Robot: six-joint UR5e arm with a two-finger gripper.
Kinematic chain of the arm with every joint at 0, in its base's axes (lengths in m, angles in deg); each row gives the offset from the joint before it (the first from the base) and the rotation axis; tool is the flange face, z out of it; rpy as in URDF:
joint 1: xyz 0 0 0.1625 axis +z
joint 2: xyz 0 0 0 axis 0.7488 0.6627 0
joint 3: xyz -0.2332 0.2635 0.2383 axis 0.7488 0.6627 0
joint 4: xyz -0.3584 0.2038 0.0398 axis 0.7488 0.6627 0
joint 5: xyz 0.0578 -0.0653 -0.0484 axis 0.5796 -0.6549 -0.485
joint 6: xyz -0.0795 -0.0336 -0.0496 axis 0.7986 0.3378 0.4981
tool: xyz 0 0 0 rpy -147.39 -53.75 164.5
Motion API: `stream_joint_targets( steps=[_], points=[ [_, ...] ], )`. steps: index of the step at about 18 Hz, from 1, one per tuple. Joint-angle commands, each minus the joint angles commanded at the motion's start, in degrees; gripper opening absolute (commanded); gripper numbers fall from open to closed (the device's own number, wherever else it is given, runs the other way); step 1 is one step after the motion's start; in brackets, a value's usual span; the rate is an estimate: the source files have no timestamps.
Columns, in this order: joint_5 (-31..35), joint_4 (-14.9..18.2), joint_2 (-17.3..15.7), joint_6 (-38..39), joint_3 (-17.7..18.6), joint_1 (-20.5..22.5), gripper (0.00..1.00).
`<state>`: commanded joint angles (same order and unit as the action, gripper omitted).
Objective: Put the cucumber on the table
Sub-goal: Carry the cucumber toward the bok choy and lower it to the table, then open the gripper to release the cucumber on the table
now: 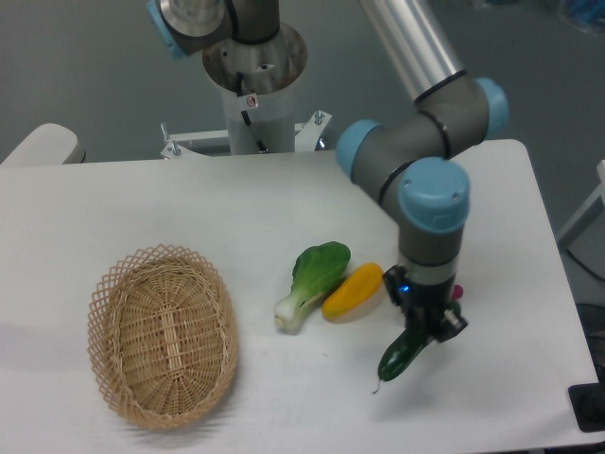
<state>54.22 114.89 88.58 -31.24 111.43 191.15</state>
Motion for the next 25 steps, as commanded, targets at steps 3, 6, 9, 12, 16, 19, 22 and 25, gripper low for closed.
stream_joint_targets(
  steps=[3,6,9,12,16,19,22,25],
  points=[
    [-0.1,-0.1,1.1,-3.6,0.1,-1.9,0.32],
    [-0.1,-0.1,1.9,-6.8,1.2,-3.3,0.32],
    [-0.1,-0.1,2.5,-7.6,1.8,-4.3,0.32],
    [-0.1,-0.1,3.7,-7.2,1.7,-5.2,0.32],
    [0.0,-0.1,4.5,-6.6,1.8,-5.5,0.33],
    [-0.1,-0.1,5.4,-5.7,1.8,-5.8,0.33],
    [-0.3,-0.1,5.6,-5.3,1.8,-5.8,0.34],
    [-0.4,-0.1,5.8,-4.1,1.7,-5.8,0.39]
  ],
)
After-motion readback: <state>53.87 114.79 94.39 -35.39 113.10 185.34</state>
